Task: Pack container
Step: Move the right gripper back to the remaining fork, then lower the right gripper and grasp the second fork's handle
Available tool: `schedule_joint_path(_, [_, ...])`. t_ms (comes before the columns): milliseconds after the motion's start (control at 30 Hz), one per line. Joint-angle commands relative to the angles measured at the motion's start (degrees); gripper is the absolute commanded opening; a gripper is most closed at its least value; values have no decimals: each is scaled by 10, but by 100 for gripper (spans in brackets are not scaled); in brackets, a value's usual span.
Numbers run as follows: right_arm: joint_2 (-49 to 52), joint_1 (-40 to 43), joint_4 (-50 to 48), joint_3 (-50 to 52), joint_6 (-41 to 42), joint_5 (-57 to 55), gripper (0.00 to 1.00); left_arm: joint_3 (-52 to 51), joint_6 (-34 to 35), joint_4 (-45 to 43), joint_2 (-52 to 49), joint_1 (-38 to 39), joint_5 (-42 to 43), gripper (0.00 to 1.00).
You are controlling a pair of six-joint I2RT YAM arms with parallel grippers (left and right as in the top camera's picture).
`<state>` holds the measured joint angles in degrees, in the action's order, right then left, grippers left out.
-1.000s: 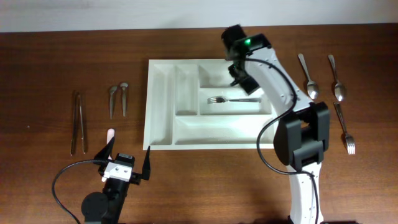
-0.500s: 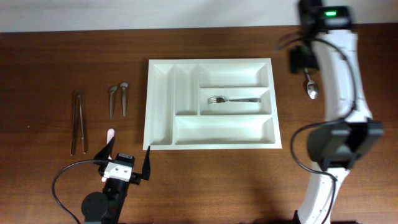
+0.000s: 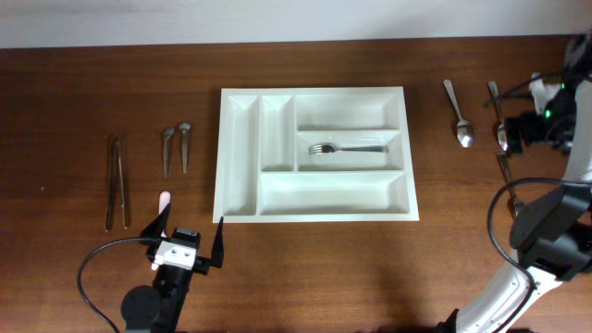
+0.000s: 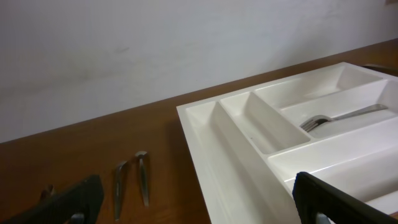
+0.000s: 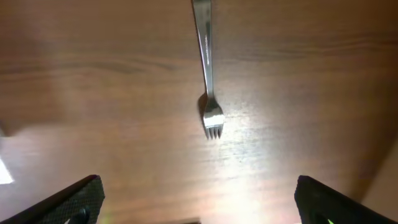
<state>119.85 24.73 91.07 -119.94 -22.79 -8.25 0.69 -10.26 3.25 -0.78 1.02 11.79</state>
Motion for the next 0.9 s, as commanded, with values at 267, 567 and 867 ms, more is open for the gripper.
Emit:
schedule_joint_path(267, [-2, 11, -173, 176, -73, -26, 99, -2, 3, 3, 4, 2, 0, 99])
schedule_joint_path(567, [35, 14, -219, 226, -73, -25, 99, -2, 3, 3, 4, 2, 0, 99])
schedule_joint_path(867, [64, 31, -229, 226, -90, 12, 99, -2, 3, 3, 4, 2, 0, 99])
